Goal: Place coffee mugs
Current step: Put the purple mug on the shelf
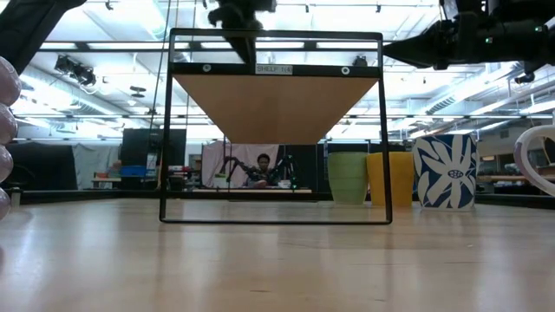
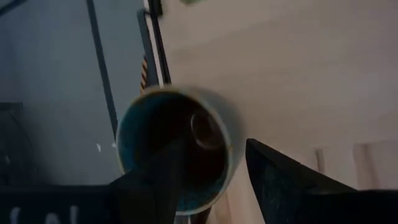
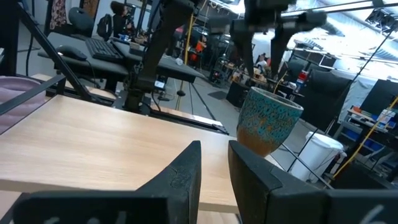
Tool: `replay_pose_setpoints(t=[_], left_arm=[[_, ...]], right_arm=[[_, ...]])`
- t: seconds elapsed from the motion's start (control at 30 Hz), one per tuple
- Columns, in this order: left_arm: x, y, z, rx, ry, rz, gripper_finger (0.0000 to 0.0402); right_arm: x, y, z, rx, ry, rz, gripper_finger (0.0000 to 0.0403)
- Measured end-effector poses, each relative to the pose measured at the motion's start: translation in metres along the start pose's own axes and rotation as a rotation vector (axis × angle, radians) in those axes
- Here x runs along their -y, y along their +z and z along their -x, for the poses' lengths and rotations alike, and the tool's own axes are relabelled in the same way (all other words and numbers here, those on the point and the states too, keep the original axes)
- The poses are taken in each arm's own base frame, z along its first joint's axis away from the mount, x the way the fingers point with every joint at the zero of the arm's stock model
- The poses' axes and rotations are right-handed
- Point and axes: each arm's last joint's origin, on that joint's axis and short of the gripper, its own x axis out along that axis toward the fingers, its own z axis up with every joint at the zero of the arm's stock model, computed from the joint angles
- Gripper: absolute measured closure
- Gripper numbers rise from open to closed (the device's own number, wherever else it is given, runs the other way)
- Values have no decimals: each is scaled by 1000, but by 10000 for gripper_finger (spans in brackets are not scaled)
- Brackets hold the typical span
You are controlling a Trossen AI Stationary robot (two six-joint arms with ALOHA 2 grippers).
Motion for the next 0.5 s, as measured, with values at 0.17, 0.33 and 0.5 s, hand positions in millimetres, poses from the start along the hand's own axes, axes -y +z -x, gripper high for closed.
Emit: replay_pose_setpoints(t=[0.17, 0.33, 0.5], left_arm=[[25, 12, 15, 48, -105, 70, 221], [59, 29, 25, 69, -246, 249, 221], [101, 50, 39, 90, -351, 326, 221]], right_arm=[[0, -1, 0, -12, 4, 5, 316], [0, -1, 0, -13, -2, 15, 316], [0, 0, 0, -6, -6, 51, 316]])
